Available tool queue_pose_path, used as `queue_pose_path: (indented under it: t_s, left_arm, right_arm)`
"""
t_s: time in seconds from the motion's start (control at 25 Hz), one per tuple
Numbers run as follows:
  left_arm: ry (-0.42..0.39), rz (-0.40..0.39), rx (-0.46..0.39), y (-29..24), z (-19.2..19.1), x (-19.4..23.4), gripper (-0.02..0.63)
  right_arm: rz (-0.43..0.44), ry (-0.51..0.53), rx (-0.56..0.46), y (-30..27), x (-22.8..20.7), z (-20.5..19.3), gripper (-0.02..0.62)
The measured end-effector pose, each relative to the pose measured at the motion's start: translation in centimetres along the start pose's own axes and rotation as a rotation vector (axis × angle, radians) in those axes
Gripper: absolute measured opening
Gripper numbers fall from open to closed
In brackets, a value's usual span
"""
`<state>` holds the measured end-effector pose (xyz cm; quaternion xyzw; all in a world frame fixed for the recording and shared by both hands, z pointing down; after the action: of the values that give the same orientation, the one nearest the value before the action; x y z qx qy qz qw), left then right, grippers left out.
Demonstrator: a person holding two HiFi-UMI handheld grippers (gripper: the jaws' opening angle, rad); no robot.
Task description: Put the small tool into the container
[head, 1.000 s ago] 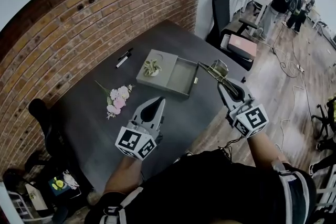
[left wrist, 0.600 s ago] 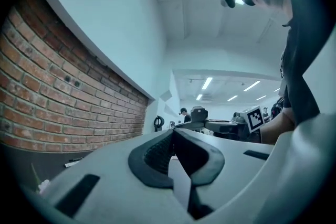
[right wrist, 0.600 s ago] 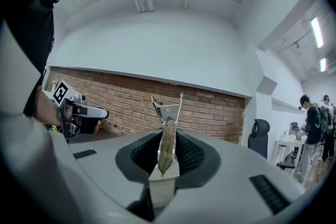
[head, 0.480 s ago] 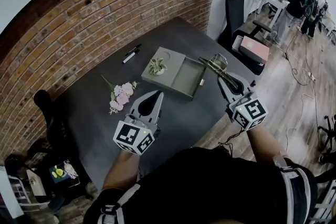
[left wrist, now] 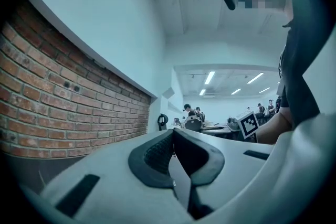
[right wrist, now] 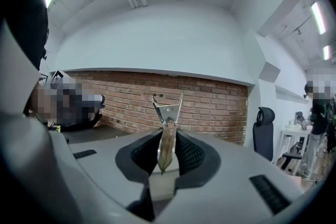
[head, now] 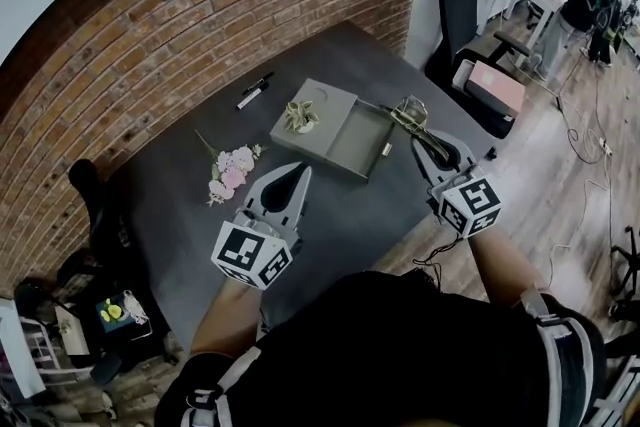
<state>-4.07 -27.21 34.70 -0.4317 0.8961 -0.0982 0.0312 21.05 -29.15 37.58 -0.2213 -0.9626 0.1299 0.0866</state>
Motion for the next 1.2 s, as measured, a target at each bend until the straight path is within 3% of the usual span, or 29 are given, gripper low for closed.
queue_pose_path:
  t_s: [0.52, 0.76, 1.2]
  left_arm:
    - [0.016, 0.113, 0.033, 1.3, -0.7, 0.3, 0.009]
    - [0.024, 0.146, 0.047, 2.1, -0.9, 0.3, 0.009]
    - [0.062, 0.196, 0.094, 3.3, -2.7, 1.3, 0.009]
  right_arm:
    - [0.035, 0.026, 0.201, -9.2, -0.8, -5.1, 0.057]
    - [0.004, 0.003, 0.331, -13.3, -1.5, -8.1, 0.057]
    - [0.007, -0.033, 0.455, -17.5, -0.6, -12.3, 0.057]
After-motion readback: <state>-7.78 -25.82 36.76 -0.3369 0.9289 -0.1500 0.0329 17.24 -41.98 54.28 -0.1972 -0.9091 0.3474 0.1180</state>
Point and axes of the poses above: the fingertips, and each gripper's own axes: y backward along the fingers, x to its left, z out of its top, the point moved 4 cm from there along y, backward along the fingers, and after that the axes turned 15 degrees about x, right-handed, at the moved point
